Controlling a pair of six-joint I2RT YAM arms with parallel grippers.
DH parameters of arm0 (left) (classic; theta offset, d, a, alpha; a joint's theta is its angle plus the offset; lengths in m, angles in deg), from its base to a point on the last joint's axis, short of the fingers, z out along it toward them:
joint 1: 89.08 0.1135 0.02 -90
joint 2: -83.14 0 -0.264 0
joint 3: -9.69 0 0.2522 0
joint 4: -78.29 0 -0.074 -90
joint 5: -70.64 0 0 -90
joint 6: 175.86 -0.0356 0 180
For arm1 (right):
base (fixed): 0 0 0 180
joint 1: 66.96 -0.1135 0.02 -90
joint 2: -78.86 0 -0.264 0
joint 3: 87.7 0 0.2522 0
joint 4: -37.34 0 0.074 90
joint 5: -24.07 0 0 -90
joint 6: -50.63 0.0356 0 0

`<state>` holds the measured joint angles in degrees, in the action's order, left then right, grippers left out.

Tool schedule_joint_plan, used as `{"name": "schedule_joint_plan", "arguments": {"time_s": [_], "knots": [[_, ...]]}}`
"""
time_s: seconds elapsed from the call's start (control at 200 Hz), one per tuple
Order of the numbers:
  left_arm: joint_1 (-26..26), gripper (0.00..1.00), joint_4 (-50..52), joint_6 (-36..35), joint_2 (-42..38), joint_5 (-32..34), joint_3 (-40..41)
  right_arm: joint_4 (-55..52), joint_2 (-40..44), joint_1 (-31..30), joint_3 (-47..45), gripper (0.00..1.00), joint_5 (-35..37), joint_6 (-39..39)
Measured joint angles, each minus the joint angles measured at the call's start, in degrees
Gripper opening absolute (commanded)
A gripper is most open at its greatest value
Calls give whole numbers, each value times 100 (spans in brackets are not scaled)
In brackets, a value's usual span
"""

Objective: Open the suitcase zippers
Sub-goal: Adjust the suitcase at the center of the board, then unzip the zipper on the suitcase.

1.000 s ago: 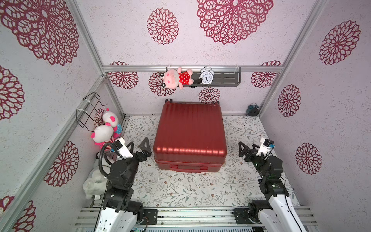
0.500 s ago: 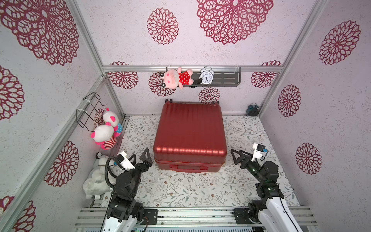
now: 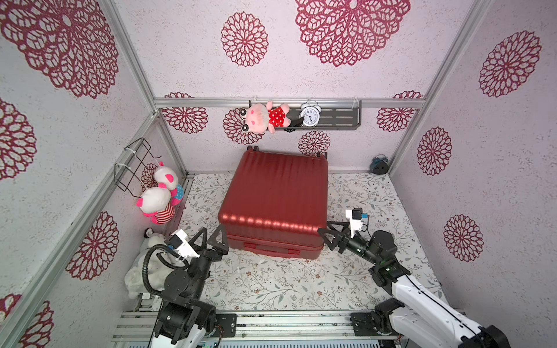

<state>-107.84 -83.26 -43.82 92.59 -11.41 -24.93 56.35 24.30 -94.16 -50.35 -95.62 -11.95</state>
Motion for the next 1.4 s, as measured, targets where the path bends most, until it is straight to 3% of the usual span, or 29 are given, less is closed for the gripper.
{"name": "schedule_joint_plan", "arguments": {"time_s": [0.12, 0.17, 0.275, 0.4, 0.54, 0.615, 0.891, 0.956, 1.056, 1.401], "knots": [[-199, 98, -72, -39, 236, -66, 0, -225, -400, -356, 498, 81, 142, -291], [-282, 98, -105, -52, 286, -79, 0, -435, -354, -437, 516, 99, 282, -404], [-457, 98, -205, -81, 356, -85, 0, -1001, 83, -483, 256, 99, 638, -573], [-721, 98, -385, -120, 520, -66, 0, -1499, 1239, -483, -424, 99, 1174, -570], [-1091, 98, -632, -227, 905, 26, -4, -1460, 2284, -483, -1357, 80, 1556, -417], [-1335, 98, -704, -365, 1270, 63, -79, -1425, 2400, -483, -1694, 74, 1655, -350], [-2430, 98, -839, -1209, 3141, 369, -1010, -660, 1427, -485, -1993, 62, 1902, -503], [-2610, 98, -848, -1355, 3348, 490, -1019, -350, 1108, -490, -2072, 65, 1923, -538], [-2752, 98, -846, -1510, 3565, 636, -1019, -4, 730, -562, -2221, 77, 1941, -702], [-2835, 98, -885, -1674, 3698, 828, -1019, 778, -243, -813, -1982, 80, 1631, -1467]]}}
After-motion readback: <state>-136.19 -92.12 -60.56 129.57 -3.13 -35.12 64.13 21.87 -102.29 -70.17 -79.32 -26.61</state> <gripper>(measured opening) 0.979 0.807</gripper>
